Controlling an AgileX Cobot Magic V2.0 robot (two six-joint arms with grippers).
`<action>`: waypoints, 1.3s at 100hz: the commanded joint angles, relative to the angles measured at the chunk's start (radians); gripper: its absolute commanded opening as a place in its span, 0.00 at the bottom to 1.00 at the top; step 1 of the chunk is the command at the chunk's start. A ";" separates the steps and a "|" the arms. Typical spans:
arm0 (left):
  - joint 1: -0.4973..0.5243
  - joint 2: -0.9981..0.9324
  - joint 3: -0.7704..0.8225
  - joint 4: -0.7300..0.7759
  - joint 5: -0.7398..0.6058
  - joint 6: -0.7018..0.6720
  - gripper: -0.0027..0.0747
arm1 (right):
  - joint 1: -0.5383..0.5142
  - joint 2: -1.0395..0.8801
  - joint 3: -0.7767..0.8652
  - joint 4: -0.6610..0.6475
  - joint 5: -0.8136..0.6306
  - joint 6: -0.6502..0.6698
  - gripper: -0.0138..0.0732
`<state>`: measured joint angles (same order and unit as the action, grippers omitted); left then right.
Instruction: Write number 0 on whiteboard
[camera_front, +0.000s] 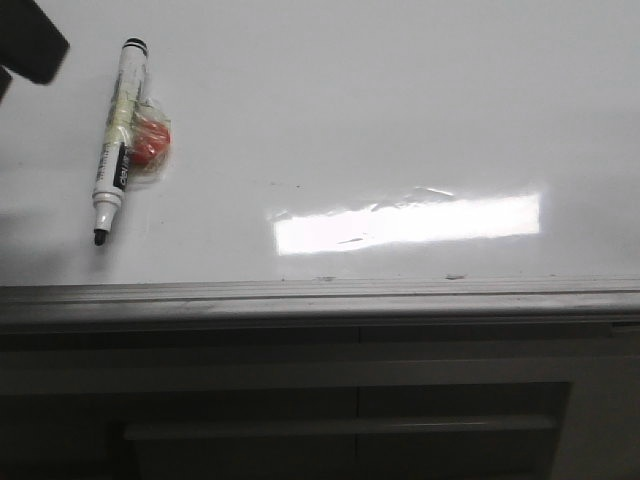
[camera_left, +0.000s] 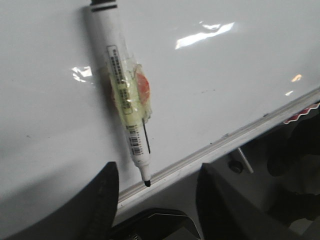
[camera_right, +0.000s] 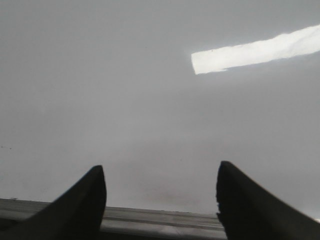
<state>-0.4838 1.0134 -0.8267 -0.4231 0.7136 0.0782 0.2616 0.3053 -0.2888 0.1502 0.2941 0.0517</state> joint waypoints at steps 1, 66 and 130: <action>-0.019 0.039 -0.025 0.013 -0.092 -0.046 0.44 | -0.006 0.019 -0.037 -0.005 -0.063 -0.002 0.63; -0.019 0.244 -0.025 0.016 -0.146 -0.046 0.31 | -0.006 0.019 -0.037 -0.005 -0.049 -0.002 0.63; -0.414 0.068 -0.054 0.192 -0.105 0.357 0.01 | 0.355 0.240 -0.470 0.174 0.264 -0.541 0.63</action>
<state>-0.8224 1.1315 -0.8406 -0.3066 0.6384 0.3825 0.5289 0.4556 -0.6688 0.2886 0.5293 -0.4213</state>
